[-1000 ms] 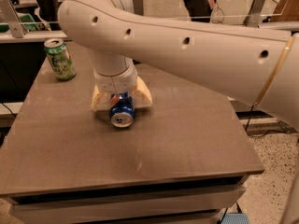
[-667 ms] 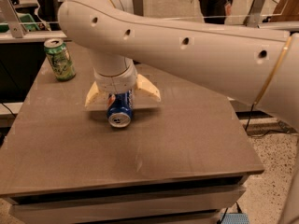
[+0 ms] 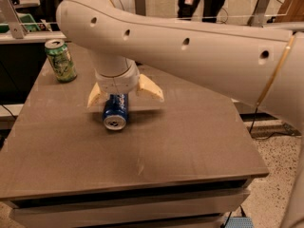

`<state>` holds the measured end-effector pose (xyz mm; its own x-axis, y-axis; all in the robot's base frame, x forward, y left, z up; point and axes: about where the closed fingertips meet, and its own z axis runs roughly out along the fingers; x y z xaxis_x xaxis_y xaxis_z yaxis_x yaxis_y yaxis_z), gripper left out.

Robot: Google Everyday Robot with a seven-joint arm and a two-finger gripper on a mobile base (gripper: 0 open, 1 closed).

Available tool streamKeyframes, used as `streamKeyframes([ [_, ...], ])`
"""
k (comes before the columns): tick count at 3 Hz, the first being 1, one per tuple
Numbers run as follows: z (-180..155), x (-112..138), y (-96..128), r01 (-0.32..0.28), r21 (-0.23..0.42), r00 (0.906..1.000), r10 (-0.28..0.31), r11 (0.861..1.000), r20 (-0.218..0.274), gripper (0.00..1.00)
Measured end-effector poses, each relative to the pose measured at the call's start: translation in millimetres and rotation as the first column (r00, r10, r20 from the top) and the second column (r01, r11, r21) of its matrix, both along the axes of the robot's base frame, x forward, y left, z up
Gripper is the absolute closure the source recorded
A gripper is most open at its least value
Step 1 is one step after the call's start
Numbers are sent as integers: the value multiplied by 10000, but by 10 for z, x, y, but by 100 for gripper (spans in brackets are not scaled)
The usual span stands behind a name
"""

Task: Knock pepsi can over

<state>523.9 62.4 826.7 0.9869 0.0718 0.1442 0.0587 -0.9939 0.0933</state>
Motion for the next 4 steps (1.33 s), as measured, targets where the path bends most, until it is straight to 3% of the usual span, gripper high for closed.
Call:
streamKeyframes([
  [1, 12, 5, 1, 4, -21, 10000, -4, 10000, 31, 0],
  [2, 234, 38, -10, 152, 249, 9991, -161, 9996, 403, 0],
  [3, 779, 69, -73, 406, 1306, 9912, -563, 9906, 1194, 0],
  [4, 1531, 75, -328, 746, 3115, 9687, -1430, 9473, 2029, 0],
])
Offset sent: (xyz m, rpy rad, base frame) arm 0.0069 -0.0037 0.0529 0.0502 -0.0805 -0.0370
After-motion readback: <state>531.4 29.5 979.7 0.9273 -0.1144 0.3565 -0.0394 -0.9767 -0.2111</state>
